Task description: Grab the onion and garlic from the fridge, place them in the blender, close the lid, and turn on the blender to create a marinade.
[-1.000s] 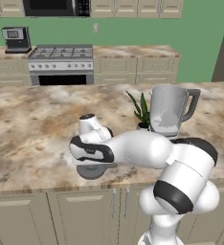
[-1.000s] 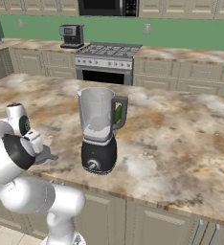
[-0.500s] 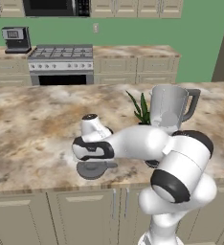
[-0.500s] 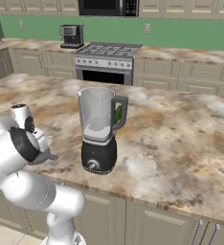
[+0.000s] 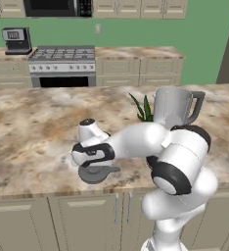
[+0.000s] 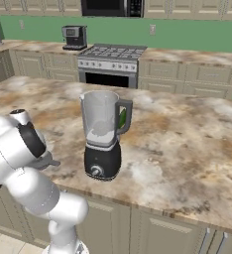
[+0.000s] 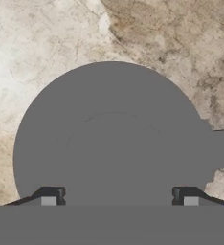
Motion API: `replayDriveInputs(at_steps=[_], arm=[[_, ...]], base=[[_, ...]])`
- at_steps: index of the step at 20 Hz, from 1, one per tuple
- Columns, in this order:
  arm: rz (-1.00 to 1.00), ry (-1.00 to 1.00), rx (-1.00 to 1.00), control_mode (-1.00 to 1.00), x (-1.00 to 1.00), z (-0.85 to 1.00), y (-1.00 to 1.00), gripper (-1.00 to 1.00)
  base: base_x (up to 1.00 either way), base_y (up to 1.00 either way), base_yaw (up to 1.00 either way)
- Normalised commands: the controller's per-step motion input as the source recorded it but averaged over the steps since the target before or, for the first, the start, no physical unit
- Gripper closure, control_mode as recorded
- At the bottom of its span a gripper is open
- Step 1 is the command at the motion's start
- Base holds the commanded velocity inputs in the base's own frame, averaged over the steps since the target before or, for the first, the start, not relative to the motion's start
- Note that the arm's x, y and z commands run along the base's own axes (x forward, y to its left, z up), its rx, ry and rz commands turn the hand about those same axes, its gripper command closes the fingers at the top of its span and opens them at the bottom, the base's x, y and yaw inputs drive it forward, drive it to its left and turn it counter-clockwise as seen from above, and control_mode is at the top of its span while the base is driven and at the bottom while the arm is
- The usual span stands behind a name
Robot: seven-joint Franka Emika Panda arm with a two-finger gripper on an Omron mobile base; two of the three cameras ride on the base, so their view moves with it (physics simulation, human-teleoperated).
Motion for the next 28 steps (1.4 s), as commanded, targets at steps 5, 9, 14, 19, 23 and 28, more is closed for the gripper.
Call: replayDriveInputs(at_steps=[5, 9, 14, 19, 23, 28], arm=[[0.0, -0.09, 0.0, -1.0, 0.01, 0.0, -0.05, -1.0], [0.02, -0.02, 0.0, -1.0, 0.0, -0.03, -0.08, -1.0], [0.1, 0.0, 0.0, -1.0, 0.0, -0.3, -0.16, -1.0], [0.09, 0.0, 0.0, -1.0, 0.0, -0.14, -0.1, -1.0], [0.02, -0.01, 0.04, -1.0, 0.0, -0.37, 0.0, -1.0], [0.01, -0.03, 0.05, -1.0, -0.05, -0.61, -0.01, 1.0]], base=[[0.0, 0.0, 0.0], [0.0, 0.0, 0.0], [0.0, 0.0, 0.0], [0.0, 0.0, 0.0], [0.0, 0.0, 0.0], [0.0, 0.0, 0.0]])
